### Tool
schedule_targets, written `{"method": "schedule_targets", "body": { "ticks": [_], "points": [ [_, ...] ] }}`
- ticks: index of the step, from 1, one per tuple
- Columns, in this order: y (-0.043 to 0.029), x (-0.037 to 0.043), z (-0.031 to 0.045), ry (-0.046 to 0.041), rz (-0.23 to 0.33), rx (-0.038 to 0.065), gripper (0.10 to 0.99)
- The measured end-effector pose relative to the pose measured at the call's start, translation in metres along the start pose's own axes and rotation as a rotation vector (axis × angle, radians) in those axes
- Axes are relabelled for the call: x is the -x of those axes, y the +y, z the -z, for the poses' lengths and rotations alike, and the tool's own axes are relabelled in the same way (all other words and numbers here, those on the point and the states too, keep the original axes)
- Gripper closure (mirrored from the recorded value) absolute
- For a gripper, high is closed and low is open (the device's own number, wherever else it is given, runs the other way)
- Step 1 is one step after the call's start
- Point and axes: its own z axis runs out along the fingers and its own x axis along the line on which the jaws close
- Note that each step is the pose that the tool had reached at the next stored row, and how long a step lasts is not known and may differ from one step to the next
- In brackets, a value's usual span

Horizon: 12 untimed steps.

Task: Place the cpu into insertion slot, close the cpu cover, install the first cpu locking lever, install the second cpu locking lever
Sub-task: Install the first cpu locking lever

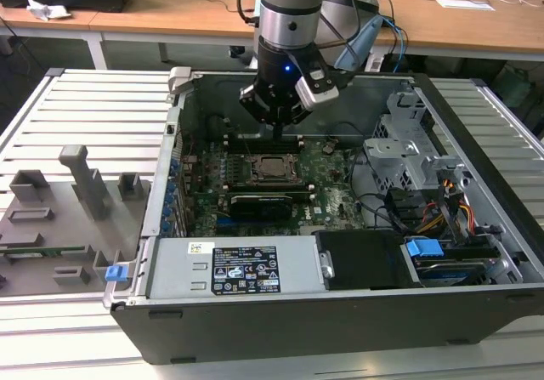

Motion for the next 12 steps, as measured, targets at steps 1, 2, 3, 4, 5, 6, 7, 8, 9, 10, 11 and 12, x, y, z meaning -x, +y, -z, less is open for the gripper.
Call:
{"method": "schedule_targets", "body": {
  "ticks": [1,2,3,4,5,6,7,8,9,10,11,12],
  "points": [
    [0.0000,0.0000,0.0000,0.0005,0.019,0.000,0.980],
    [0.0000,0.0000,0.0000,0.0011,0.038,0.000,0.980],
    [0.0000,0.0000,-0.0001,0.0015,0.055,0.000,0.980],
    [0.0000,0.0000,-0.0001,0.0019,0.073,0.000,0.980],
    [0.0000,0.0000,-0.0001,0.0025,0.091,0.000,0.980],
    [0.0000,0.0000,-0.0001,0.0032,0.117,0.000,0.980],
    [0.0000,0.0000,-0.0001,0.0035,0.127,0.000,0.980],
    [0.0000,-0.0001,-0.0001,0.0036,0.131,0.000,0.980],
    [0.0000,-0.0037,-0.0002,0.0006,0.131,0.001,0.980],
    [0.0000,-0.0075,-0.0003,-0.0005,0.130,0.001,0.980],
    [0.0000,-0.0117,-0.0002,-0.0010,0.130,0.001,0.980],
    [0.0000,-0.0154,-0.0002,-0.0016,0.130,0.001,0.980]
  ]
}}
